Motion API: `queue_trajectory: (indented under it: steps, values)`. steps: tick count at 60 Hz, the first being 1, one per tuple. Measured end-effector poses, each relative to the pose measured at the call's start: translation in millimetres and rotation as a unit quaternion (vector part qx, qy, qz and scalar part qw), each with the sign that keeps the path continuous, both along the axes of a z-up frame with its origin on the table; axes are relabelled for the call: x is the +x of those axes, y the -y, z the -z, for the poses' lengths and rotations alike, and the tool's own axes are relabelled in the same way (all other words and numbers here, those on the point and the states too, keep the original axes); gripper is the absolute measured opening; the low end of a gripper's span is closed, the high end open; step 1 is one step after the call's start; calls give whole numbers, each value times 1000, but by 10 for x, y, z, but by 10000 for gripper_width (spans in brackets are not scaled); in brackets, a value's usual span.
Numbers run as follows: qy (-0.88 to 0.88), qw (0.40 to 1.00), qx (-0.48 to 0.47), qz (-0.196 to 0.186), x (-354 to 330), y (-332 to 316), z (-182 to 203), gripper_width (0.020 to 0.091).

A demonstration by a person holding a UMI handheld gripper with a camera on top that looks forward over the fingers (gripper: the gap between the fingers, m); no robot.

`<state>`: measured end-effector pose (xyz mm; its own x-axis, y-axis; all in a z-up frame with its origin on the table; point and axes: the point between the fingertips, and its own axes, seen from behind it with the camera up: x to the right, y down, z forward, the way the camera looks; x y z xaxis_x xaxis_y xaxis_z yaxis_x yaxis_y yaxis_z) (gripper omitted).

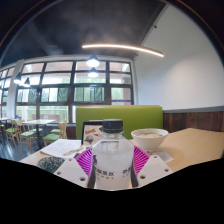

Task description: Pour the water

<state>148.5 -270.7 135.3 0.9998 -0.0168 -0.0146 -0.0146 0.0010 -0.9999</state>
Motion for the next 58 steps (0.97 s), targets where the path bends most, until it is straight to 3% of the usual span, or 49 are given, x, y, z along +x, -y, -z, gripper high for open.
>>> queue_trajectory:
  steps: [4, 11, 17, 18, 58]
  values:
    - [7, 1000, -1, -3, -3, 10, 2, 508]
    - [5, 1000, -16, -1, 2, 165, 13, 609]
    - [12, 998, -56, 18, 132, 250, 139, 838]
    - [11, 998, -56, 24, 169, 300, 135, 850]
    - [-2, 997, -71, -5, -97, 2700, -512, 828]
